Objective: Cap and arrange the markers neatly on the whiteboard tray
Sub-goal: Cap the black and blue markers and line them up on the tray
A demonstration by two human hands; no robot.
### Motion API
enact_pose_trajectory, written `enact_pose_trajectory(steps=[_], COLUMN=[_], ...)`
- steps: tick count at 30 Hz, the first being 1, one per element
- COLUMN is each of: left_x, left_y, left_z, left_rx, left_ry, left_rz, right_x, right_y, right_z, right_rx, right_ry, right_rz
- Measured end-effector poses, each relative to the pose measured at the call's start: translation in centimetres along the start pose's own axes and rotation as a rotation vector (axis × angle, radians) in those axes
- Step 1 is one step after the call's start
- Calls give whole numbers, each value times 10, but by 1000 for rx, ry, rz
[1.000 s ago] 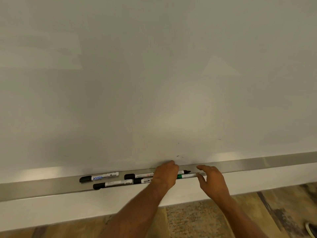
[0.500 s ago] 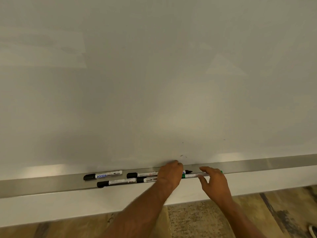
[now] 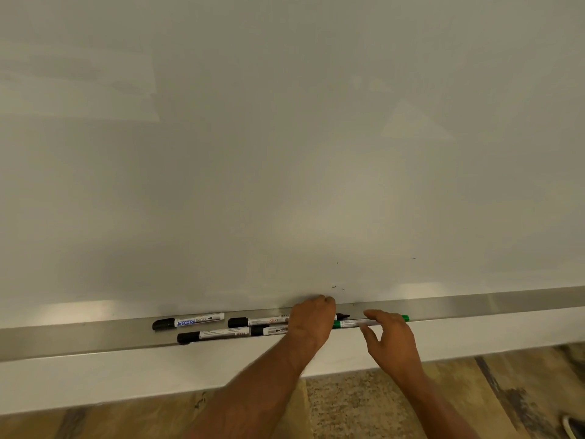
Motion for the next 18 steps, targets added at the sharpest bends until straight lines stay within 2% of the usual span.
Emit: enact_pose_trajectory(steps=[12,18], left_x=[7,7], left_y=[2,-5], left_z=[-7,-7], left_rx=[120,139], left_ry=[111,164], left_rz=[86,27], right_x=[-1,-8], right_y=[-4,-8], right_z=[4,6], right_rx=[11,101], right_ry=[-23,-4], right_rz=[-25,-125])
Point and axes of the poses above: each hand's wrist, its own x-axis towards the middle knuckle, its own y-axis out of the palm, z = x × y, the point moved 6 cm from there along x, towards the middle knuckle
